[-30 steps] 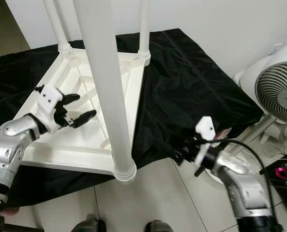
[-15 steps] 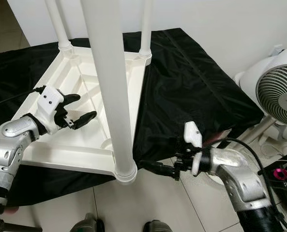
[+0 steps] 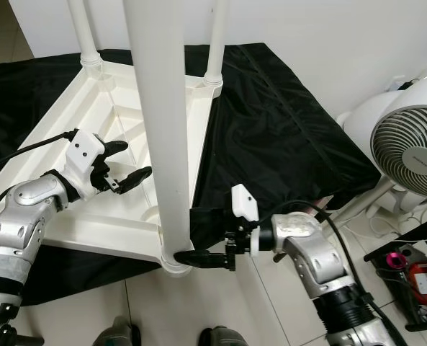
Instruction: Building children table
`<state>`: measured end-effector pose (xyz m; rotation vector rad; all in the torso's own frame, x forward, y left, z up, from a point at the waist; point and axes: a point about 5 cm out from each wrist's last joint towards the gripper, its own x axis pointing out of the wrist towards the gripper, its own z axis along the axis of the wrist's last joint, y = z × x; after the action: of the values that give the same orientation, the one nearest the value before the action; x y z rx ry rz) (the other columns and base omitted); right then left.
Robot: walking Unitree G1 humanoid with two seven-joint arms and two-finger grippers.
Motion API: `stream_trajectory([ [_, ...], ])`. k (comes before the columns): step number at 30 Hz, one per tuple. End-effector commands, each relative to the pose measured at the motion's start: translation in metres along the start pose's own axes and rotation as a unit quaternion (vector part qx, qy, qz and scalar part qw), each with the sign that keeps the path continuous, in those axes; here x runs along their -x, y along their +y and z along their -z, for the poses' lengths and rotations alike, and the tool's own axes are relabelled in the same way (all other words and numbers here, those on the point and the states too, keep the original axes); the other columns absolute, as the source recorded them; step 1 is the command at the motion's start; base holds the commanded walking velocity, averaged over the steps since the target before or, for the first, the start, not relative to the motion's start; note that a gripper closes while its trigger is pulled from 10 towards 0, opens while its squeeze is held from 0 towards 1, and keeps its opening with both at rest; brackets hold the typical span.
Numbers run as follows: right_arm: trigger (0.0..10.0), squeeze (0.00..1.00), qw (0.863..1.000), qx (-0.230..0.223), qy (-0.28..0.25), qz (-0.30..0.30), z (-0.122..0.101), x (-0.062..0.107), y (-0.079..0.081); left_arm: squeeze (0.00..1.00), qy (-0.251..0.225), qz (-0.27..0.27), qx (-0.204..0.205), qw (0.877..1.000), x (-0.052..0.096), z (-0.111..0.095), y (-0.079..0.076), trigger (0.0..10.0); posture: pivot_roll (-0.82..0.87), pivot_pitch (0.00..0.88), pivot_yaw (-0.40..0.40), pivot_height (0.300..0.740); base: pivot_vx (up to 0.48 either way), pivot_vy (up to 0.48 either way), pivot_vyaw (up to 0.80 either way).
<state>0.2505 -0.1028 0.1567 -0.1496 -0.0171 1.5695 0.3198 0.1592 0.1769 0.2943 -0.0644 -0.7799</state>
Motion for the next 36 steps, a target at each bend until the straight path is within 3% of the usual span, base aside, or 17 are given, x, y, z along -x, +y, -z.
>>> stream_trajectory([
  [1, 10.0, 0.0, 1.0, 0.003, 0.006, -0.005, 0.004, -0.005, -0.001, 0.0, -0.003, -0.097, -0.005, 0.995, 0.0, -0.003, 0.008, 10.0, 0.0, 0.108, -0.09, 0.74, 0.0, 0.0, 0.0],
  [5, 10.0, 0.0, 1.0, 0.007, 0.002, -0.009, 0.007, -0.016, 0.0, 0.0, -0.006, -0.104, -0.003, 0.995, -0.001, -0.004, 0.009, 10.0, -0.01, 0.106, -0.088, 0.74, 0.0, 0.0, 0.0],
  [8, 10.0, 0.0, 0.999, 0.029, -0.027, 0.034, 0.005, -0.03, -0.006, 0.0, -0.01, -0.111, -0.003, 0.994, -0.003, -0.007, 0.012, 10.0, 0.01, 0.107, -0.082, 0.74, 0.0, 0.0, 0.0],
  [10, 10.0, 0.0, 0.998, 0.034, -0.035, 0.049, 0.004, -0.032, -0.008, 0.0, -0.012, -0.112, -0.002, 0.994, -0.004, -0.007, 0.012, 10.0, 0.01, 0.107, -0.082, 0.74, 0.0, 0.0, 0.0],
  [11, 10.0, 0.0, 0.994, 0.04, -0.041, 0.088, 0.003, -0.029, -0.016, 0.0, -0.016, -0.111, -0.003, 0.994, -0.005, -0.01, 0.012, 10.0, 0.0, 0.108, -0.08, 0.74, 0.0, 0.0, 0.0],
  [13, 10.0, 0.0, 0.994, 0.04, -0.041, 0.088, 0.003, -0.029, -0.016, 0.0, -0.016, -0.111, -0.003, 0.994, -0.005, -0.01, 0.012, 10.0, 0.0, 0.108, -0.08, 0.74, 0.0, 0.0, 0.0],
  [15, 10.0, 0.0, 0.984, 0.053, -0.055, 0.162, -0.002, -0.014, -0.029, 0.0, -0.021, -0.107, -0.002, 0.994, -0.008, -0.012, 0.012, 10.0, -0.01, 0.109, -0.064, 0.74, 0.0, 0.0, 0.0],
  [17, 10.0, 0.0, 0.977, 0.057, -0.06, 0.198, -0.003, -0.003, -0.036, 0.0, -0.02, -0.105, 0.0, 0.994, -0.011, -0.011, 0.012, 10.0, -0.03, 0.117, -0.052, 0.74, 0.0, 0.0, 0.0],
  [30, 10.0, 0.0, 0.96, 0.058, -0.03, 0.271, 0.008, 0.036, -0.032, 0.0, -0.031, -0.092, 0.012, 0.995, -0.02, -0.012, 0.005, 10.0, -0.06, 0.122, -0.029, 0.74, 0.0, 0.0, 0.0],
  [32, 10.0, 0.0, 0.951, 0.057, -0.028, 0.303, 0.009, 0.047, -0.035, 0.0, -0.031, -0.094, 0.016, 0.995, -0.02, -0.011, 0.005, 10.0, -0.07, 0.121, -0.021, 0.74, 0.0, 0.0, 0.0],
  [36, 10.0, 0.0, 0.946, 0.063, -0.025, 0.318, 0.009, 0.053, -0.036, 0.0, -0.031, -0.095, 0.022, 0.995, -0.02, -0.01, 0.005, 10.0, -0.08, 0.119, -0.01, 0.74, 0.0, 0.0, 0.0],
])
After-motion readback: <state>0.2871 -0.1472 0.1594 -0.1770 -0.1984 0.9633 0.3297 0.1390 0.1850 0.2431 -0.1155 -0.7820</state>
